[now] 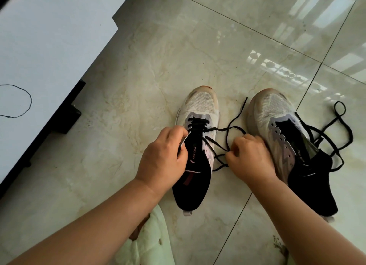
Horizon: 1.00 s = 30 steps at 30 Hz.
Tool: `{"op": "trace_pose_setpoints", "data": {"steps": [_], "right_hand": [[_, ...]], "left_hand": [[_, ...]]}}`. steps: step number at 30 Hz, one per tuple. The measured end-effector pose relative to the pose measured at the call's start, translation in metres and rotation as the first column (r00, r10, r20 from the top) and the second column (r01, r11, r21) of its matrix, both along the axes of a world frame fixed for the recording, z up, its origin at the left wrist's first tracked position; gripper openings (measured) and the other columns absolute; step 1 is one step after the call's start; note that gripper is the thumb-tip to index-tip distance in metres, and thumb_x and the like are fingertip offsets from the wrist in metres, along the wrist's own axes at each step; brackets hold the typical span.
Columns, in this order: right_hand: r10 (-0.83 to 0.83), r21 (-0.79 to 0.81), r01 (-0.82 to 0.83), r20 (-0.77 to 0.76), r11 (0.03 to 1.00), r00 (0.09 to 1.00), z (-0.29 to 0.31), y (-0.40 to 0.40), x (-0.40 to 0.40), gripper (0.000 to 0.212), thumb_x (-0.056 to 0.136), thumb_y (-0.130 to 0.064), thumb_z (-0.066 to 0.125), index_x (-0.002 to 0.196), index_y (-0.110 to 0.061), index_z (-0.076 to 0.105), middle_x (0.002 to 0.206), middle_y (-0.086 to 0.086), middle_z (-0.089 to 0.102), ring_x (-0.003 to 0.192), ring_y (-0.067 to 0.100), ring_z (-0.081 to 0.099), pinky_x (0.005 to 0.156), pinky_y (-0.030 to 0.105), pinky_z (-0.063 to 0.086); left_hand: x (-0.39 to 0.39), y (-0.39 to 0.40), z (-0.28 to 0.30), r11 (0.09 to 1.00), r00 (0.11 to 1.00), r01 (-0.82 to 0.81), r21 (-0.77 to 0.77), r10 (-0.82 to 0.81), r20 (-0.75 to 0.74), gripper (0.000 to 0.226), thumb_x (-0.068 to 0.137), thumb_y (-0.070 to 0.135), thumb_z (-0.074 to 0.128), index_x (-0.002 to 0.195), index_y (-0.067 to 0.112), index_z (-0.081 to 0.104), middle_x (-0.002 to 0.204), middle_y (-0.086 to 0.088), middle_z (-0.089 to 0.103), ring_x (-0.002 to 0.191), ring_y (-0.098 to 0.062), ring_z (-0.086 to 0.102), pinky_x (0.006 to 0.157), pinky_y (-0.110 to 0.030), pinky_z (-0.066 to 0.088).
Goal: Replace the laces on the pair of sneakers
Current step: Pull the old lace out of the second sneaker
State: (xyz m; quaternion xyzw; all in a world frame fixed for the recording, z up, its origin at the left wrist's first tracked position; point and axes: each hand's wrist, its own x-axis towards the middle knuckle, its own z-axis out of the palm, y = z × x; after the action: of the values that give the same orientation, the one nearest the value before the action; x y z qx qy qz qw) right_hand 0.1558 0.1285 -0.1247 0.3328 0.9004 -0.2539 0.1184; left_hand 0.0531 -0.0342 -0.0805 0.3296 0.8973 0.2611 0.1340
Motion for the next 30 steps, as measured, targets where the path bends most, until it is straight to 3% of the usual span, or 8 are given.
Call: {"op": "trace_pose_setpoints", "data": {"steps": [3,6,13,21,24,27,30], "right_hand": [[-0.033,-0.06,0.019,-0.248,0.998,0.968,0.012,-0.007,-0.006,0.008,0.076,-0.011,0.063,0.084,-0.009,0.063,0.084,-0.001,0.052,0.088,0.022,0.045,0.075,0.033,0.039],[0.027,-0.118,-0.085,-0.427,0.989,0.904,0.026,-0.011,-0.018,0.012,0.077,-0.012,0.071,0.089,-0.012,0.069,0.085,-0.006,0.054,0.087,0.018,0.047,0.077,0.029,0.04],[0.271,0.075,-0.264,-0.415,0.961,0.868,0.028,-0.013,-0.03,0.007,0.079,-0.006,0.065,0.073,-0.002,0.067,0.072,0.008,0.058,0.074,0.029,0.051,0.065,0.044,0.046],[0.004,0.069,0.003,-0.101,0.998,0.995,0.009,-0.003,-0.005,0.016,0.077,-0.013,0.056,0.065,-0.002,0.053,0.07,0.007,0.05,0.08,0.028,0.044,0.066,0.038,0.04],[-0.027,0.023,0.032,-0.182,0.999,0.983,0.013,-0.009,-0.009,0.008,0.075,-0.015,0.057,0.073,-0.007,0.055,0.075,0.001,0.049,0.083,0.026,0.045,0.07,0.039,0.04],[0.082,-0.055,-0.108,-0.358,0.993,0.93,0.022,-0.011,-0.015,0.013,0.079,-0.013,0.065,0.093,-0.011,0.066,0.088,0.0,0.058,0.088,0.023,0.049,0.077,0.038,0.042],[0.189,-0.016,-0.216,-0.427,0.976,0.884,0.028,-0.009,-0.023,0.009,0.082,-0.011,0.069,0.09,-0.009,0.071,0.084,0.003,0.062,0.082,0.024,0.051,0.071,0.037,0.044]], "left_hand": [[0.0,0.0,0.0,1.0,1.0,0.005,0.005,-0.005,-0.002,0.017,0.078,-0.001,0.062,0.093,0.006,0.059,0.083,-0.007,0.058,0.06,-0.03,0.058,0.051,-0.035,0.05],[0.0,0.001,0.0,1.0,1.0,0.016,0.012,-0.015,-0.003,0.017,0.078,-0.002,0.062,0.093,0.005,0.06,0.084,-0.007,0.059,0.061,-0.03,0.058,0.051,-0.033,0.049],[-0.001,0.0,-0.001,1.0,1.0,0.013,0.006,-0.013,0.003,0.017,0.078,-0.002,0.062,0.093,0.005,0.059,0.084,-0.008,0.059,0.062,-0.029,0.057,0.051,-0.031,0.046],[0.0,0.001,-0.002,1.0,1.0,-0.004,0.006,0.004,-0.003,0.018,0.076,-0.003,0.062,0.092,0.006,0.059,0.08,-0.007,0.057,0.058,-0.029,0.056,0.049,-0.033,0.048],[0.0,0.0,-0.002,1.0,1.0,0.004,-0.001,-0.004,-0.002,0.017,0.077,-0.002,0.062,0.092,0.006,0.059,0.081,-0.007,0.058,0.059,-0.029,0.056,0.049,-0.035,0.049],[-0.001,0.0,-0.002,1.0,1.0,0.015,-0.007,-0.015,0.002,0.016,0.078,0.0,0.061,0.093,0.006,0.059,0.083,-0.007,0.058,0.062,-0.029,0.057,0.051,-0.036,0.049],[-0.001,0.001,-0.002,1.0,1.0,0.023,0.002,-0.023,0.0,0.017,0.078,-0.002,0.062,0.093,0.005,0.059,0.083,-0.007,0.058,0.061,-0.028,0.057,0.05,-0.03,0.047]]}}
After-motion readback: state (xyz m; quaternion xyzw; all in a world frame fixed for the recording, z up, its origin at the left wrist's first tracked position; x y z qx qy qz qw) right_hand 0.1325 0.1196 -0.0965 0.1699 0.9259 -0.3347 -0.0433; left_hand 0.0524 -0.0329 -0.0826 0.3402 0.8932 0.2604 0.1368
